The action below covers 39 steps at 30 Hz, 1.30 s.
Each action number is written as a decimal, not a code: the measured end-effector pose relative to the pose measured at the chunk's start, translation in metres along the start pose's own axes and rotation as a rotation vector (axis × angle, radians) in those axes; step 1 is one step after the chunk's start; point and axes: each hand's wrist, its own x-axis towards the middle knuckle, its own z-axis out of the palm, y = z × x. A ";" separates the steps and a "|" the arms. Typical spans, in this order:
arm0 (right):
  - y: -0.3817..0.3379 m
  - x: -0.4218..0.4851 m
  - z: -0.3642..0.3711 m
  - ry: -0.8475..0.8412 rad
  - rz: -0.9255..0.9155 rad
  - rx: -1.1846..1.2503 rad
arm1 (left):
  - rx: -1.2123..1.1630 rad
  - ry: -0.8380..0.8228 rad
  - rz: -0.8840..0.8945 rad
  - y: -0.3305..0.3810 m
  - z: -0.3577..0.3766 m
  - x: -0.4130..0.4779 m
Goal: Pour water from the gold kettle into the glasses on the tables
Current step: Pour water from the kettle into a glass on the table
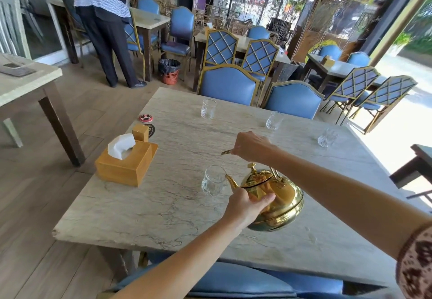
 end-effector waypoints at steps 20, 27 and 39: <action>-0.013 0.008 -0.008 -0.085 0.061 0.049 | -0.007 -0.004 0.036 0.011 -0.011 -0.007; -0.016 0.009 -0.008 -0.086 0.072 0.048 | -0.033 -0.006 0.022 0.012 -0.014 -0.012; -0.019 0.009 -0.007 -0.058 0.111 0.004 | -0.050 -0.037 -0.010 0.013 -0.018 -0.016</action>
